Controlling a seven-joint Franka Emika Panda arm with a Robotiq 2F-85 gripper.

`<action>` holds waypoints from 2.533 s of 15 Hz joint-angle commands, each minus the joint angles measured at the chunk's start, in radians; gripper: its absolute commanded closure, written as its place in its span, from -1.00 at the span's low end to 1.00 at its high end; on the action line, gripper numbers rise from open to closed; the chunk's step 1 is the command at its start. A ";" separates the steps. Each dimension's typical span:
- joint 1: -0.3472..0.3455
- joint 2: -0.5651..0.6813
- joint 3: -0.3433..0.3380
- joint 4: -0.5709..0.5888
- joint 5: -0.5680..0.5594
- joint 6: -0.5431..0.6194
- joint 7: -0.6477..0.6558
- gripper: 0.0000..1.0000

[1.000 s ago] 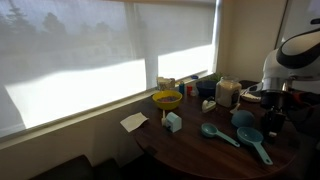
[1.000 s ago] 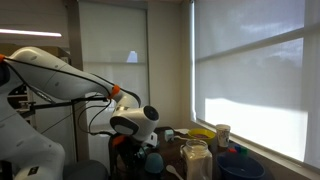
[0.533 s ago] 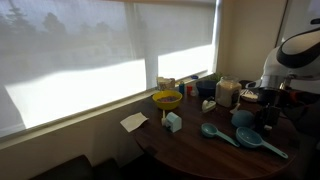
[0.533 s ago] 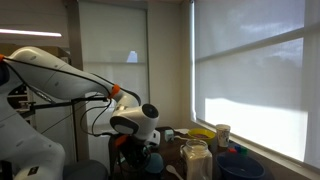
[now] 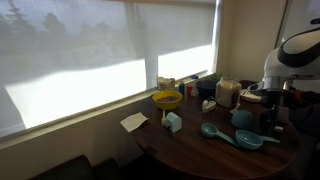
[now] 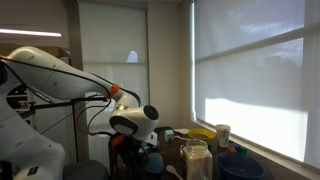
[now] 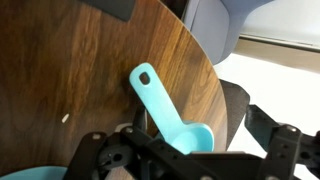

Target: Turn the three serving spoons upside down, starting with one on far right moving to the far left

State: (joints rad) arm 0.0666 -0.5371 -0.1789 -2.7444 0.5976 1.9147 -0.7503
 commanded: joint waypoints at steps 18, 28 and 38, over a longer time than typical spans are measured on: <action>0.008 -0.012 -0.002 0.003 0.035 0.022 -0.149 -1.00; 0.001 -0.002 0.021 0.004 0.091 0.092 -0.175 -1.00; -0.024 -0.015 0.036 0.002 0.048 0.077 -0.062 -1.00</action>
State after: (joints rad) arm 0.0664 -0.5445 -0.1687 -2.7441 0.6690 2.0145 -0.8844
